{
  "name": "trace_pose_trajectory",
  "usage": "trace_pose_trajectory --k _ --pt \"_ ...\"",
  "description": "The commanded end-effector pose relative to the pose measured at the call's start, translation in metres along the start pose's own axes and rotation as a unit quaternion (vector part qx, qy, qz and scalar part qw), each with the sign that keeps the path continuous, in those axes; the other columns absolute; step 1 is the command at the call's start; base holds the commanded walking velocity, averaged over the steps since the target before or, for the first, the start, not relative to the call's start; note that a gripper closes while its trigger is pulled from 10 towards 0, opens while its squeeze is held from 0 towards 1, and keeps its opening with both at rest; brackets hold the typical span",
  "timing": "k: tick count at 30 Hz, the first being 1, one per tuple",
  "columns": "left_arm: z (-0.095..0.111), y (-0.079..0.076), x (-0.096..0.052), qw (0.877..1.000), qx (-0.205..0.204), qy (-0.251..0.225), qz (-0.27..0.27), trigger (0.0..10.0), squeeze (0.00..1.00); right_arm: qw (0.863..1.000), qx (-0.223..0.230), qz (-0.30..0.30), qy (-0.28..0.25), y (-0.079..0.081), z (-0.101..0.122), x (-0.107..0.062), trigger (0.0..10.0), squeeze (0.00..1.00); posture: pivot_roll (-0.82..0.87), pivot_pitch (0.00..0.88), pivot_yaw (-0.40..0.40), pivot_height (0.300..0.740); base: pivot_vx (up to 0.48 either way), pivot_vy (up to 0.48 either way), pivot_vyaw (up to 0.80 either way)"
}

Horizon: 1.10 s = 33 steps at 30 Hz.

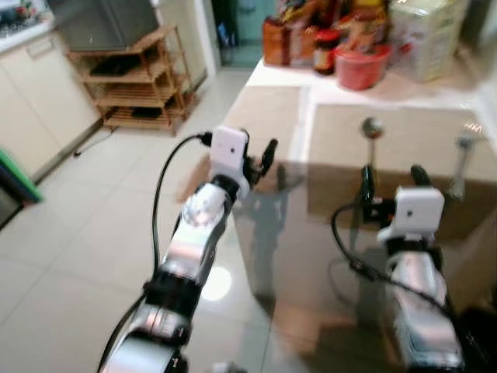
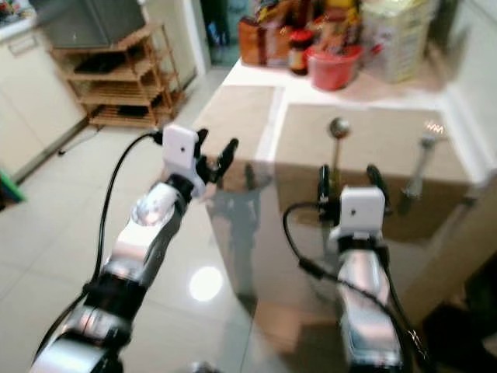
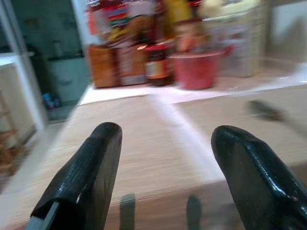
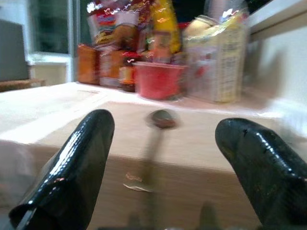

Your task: Setting the table

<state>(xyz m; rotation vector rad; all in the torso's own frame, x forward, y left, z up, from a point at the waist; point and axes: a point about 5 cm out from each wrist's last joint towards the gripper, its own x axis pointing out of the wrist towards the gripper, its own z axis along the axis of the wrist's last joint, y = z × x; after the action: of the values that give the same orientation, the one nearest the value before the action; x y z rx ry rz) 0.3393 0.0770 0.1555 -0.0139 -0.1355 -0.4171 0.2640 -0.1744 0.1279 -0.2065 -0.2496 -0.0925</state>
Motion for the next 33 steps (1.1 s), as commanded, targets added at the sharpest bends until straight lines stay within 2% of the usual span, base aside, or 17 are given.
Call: trace_pose_trajectory --k 1,10,25,31,33 --pt "0.004 0.000 0.002 1.000 -0.007 -0.008 0.003 10.0 0.00 1.000 -0.006 0.000 -0.004 -0.002 0.001 -0.001 10.0 0.00 -0.07 0.000 0.121 0.736 0.000 0.000 0.00" --pt "0.004 0.000 0.002 1.000 -0.011 -0.011 0.004 10.0 0.00 1.000 -0.008 -0.001 -0.013 -0.003 0.005 -0.002 10.0 0.00 -0.08 0.000 0.123 0.736 0.214 -0.349 0.00" --pt "0.004 0.000 0.002 1.000 -0.010 -0.011 0.005 10.0 0.00 1.000 -0.008 0.000 -0.011 -0.002 0.005 -0.002 10.0 0.00 -0.08 0.000 0.119 0.736 0.375 -0.293 0.00" --pt "0.010 -0.009 0.005 1.000 0.016 -0.008 -0.026 10.0 0.00 1.000 -0.007 0.001 -0.014 -0.001 0.007 -0.002 10.0 0.00 -0.07 0.000 0.118 0.736 0.000 0.000 0.00" --pt "0.015 -0.010 0.007 0.999 0.012 -0.014 -0.027 10.0 0.00 1.000 -0.007 0.002 -0.018 0.000 0.010 -0.002 10.0 0.00 -0.07 0.000 0.119 0.736 0.000 0.000 0.00"
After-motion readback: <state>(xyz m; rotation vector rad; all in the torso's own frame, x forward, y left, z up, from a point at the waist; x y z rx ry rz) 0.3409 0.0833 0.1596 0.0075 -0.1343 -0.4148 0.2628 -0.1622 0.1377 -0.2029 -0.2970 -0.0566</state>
